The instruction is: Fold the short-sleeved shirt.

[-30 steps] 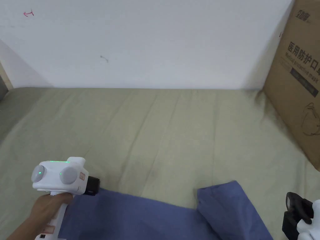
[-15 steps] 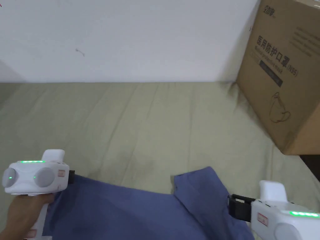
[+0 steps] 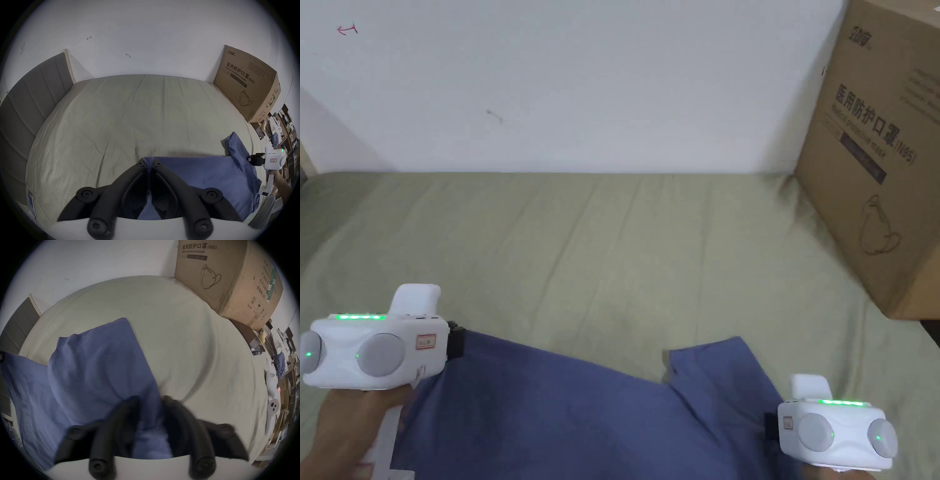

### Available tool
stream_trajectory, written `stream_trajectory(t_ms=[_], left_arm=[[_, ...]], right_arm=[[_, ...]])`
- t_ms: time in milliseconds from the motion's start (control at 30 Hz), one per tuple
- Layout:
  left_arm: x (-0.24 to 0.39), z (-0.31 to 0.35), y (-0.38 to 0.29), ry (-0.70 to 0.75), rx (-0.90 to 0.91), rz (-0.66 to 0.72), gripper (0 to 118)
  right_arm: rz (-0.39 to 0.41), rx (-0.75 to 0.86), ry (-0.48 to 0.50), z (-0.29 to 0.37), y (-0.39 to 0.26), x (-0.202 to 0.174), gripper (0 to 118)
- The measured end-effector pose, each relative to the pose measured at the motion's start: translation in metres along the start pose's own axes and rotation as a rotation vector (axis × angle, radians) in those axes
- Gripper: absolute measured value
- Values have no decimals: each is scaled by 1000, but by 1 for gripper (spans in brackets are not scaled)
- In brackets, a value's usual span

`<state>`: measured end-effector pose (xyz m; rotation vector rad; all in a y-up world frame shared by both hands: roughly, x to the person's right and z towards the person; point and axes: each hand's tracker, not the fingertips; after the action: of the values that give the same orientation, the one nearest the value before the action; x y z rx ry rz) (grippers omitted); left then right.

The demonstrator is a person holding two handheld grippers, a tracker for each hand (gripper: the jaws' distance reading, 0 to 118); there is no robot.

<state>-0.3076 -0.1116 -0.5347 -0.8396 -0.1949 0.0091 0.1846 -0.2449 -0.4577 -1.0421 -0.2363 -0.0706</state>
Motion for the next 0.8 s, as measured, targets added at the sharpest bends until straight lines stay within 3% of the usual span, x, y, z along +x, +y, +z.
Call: stream_trajectory(t_ms=[100,433,800], left_arm=[[-3,4,-4,6,-1,11,2],[-16,71,-4,10,103,76,2],[-35,190,93,107,398,75,2]], right_arm=[[59,14,-2,8,-4,-4,1],[16,350,52,144,22,21,1],[-14,772,124,314,124,18,1]])
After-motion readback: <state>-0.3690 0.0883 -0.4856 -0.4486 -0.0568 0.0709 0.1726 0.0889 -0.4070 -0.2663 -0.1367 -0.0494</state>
